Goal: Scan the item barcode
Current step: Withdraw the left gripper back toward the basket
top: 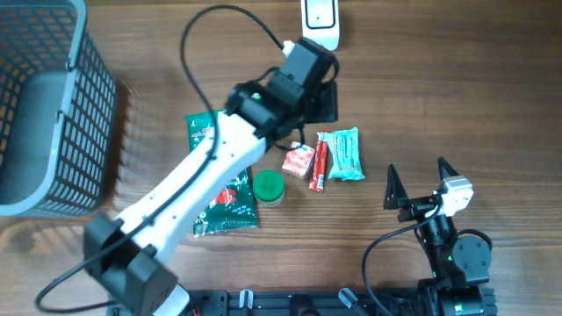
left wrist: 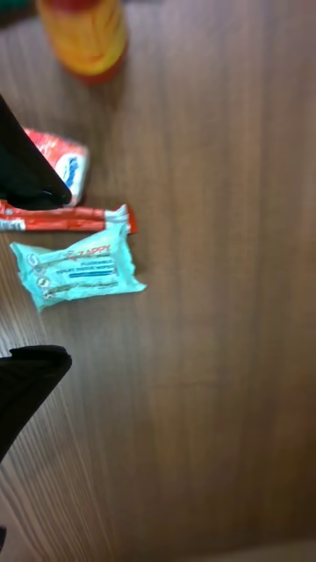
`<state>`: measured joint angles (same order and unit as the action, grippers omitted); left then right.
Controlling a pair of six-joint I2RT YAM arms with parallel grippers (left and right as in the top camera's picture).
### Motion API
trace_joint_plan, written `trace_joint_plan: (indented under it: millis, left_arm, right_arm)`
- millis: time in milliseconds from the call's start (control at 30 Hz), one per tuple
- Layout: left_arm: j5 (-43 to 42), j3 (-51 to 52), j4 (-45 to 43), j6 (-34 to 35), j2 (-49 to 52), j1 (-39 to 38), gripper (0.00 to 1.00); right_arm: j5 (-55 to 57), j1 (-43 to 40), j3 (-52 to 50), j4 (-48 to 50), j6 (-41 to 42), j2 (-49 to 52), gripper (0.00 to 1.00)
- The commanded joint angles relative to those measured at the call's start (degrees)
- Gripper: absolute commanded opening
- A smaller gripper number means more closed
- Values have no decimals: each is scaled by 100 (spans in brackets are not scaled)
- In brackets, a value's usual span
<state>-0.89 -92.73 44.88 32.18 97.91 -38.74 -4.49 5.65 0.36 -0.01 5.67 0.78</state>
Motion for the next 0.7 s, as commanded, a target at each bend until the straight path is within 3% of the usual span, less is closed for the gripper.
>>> trace_joint_plan:
  millis: [0,400,667]
  left_arm:
    - [588,-39,59,-354,-649,144,55]
    - [3200,-39,249,-522,-2249,164,62]
    - [4964,-39,203,-525,-2933,164,84]
  right_arm:
    - [-50,13,-7,17,-81,-50,100]
    - [-48,13,-7,17,-83,-50,100]
    - [-48,13,-7,17,-81,-50,100]
